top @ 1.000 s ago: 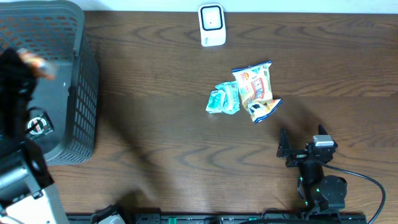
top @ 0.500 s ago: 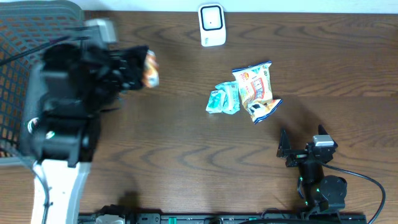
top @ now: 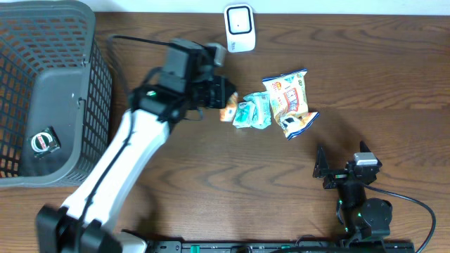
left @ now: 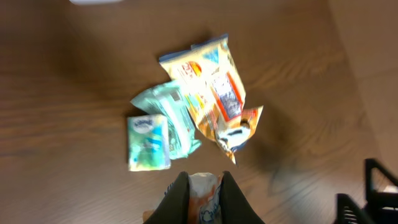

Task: Scan the item barcode
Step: 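Carry the orange box past the scanner and drop it below the packets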

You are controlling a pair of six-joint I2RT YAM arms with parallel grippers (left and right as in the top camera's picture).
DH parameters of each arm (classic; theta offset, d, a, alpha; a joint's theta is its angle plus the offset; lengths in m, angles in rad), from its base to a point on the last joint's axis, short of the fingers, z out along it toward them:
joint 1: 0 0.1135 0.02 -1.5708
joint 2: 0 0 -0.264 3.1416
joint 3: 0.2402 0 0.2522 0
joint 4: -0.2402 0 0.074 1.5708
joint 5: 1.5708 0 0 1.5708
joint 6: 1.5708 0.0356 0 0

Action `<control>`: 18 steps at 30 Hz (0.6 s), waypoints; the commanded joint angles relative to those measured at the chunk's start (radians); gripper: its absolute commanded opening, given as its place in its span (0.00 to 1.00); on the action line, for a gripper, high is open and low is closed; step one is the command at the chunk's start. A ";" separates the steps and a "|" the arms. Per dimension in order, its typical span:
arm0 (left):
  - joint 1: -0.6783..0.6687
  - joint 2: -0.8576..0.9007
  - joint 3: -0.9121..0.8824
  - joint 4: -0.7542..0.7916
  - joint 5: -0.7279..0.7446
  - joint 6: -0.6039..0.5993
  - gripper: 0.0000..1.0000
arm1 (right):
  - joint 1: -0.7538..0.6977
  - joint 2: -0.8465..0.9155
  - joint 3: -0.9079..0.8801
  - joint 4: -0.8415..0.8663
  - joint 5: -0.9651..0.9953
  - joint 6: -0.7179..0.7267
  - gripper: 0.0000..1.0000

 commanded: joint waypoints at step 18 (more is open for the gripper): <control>-0.045 0.159 0.013 -0.031 -0.285 0.044 0.46 | -0.006 -0.005 -0.002 -0.003 0.001 -0.012 0.99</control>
